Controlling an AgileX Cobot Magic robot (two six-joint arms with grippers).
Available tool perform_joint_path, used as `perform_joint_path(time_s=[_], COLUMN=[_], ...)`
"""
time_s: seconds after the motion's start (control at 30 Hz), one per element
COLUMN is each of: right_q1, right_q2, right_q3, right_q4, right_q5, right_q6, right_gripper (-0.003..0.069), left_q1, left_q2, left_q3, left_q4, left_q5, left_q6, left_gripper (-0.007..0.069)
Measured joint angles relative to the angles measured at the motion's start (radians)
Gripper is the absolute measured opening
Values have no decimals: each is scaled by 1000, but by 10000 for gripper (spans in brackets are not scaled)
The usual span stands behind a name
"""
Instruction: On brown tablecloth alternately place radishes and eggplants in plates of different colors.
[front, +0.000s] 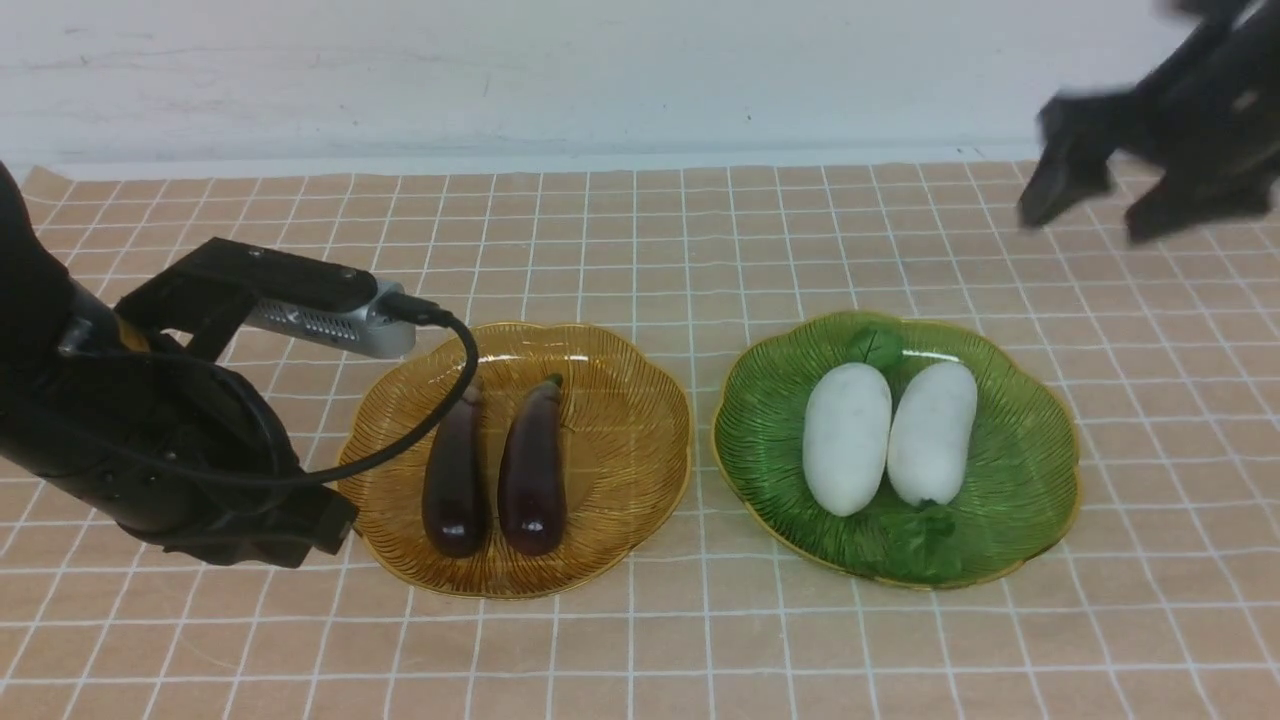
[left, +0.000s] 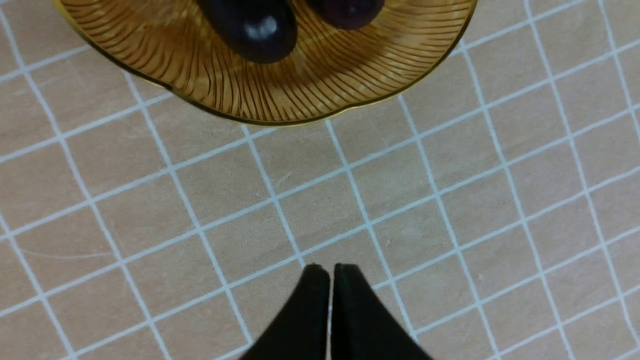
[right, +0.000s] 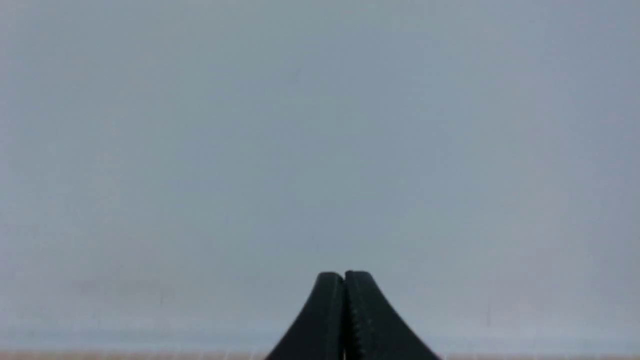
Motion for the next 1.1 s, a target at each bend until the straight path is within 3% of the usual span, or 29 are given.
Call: perform_joint_path(time_s=[0.1,0.3,0.77,1.1], right_q1=[0,0,0,0], right_q2=[-171,-272,-274,-274], right_q3=[179,243,243,243], right_q4=[0,0,0,0], right_q5=[-145,-247,-250,-250], right_q6=[-1,-4,-5,-5], right_gripper=[-15,-15,-15,-15], left_q1=[0,0,0,0], left_q2=[0,-90,-963,-1129], left_q3=[0,48,486,542], left_q4=[-10,-40,-54,-77], left_q5=[-15,-57,-567,-602], left_q6=[0,7,33,37], left_gripper=[-3,-3,-3,-3])
